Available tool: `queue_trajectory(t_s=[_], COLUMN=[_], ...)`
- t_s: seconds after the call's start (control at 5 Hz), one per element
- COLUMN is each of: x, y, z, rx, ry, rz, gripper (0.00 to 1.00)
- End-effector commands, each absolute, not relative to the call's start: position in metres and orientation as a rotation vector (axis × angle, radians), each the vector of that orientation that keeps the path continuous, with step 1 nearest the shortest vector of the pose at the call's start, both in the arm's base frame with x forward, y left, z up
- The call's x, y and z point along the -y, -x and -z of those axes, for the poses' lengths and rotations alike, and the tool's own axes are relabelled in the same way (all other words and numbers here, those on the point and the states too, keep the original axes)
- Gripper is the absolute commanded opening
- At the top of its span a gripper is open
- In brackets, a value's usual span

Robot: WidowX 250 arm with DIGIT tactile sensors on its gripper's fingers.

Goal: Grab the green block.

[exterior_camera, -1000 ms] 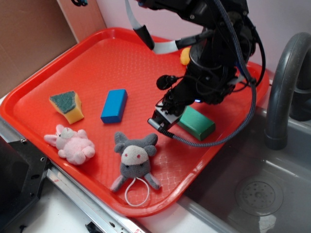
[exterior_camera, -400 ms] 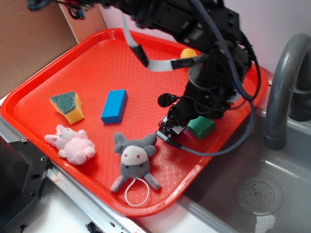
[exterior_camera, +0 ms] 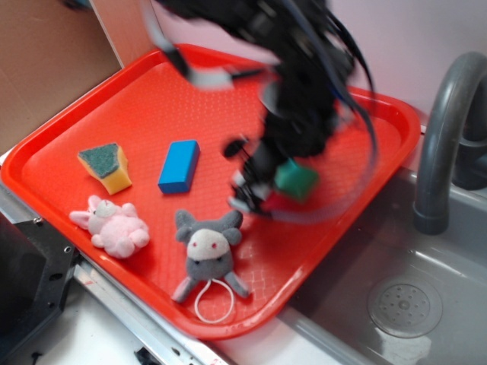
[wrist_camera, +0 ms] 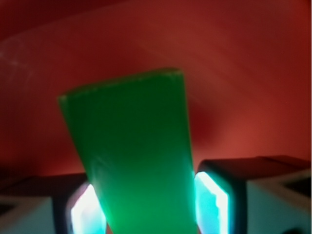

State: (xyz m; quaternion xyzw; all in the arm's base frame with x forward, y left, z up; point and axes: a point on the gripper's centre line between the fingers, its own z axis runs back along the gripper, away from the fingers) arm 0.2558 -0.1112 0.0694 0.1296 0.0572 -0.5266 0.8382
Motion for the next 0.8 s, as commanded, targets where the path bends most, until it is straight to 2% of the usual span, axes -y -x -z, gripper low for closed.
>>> queue_trajectory(t_s=[0.0,0.2,0.4,0.6], x=[0.067,0.054,0.057,0.058], y=[-0.237,-0.219,-0.205,-0.200], z=[-0.143,-0.173,-0.195,-0.210], rx=[-0.013,-0.050,-0.026,0.031], ry=[-0.227,-0.166,-0.105,-0.070], rz=[0.599,0.353,0.103,-0.114], gripper=[0.00,0.00,0.00,0.00])
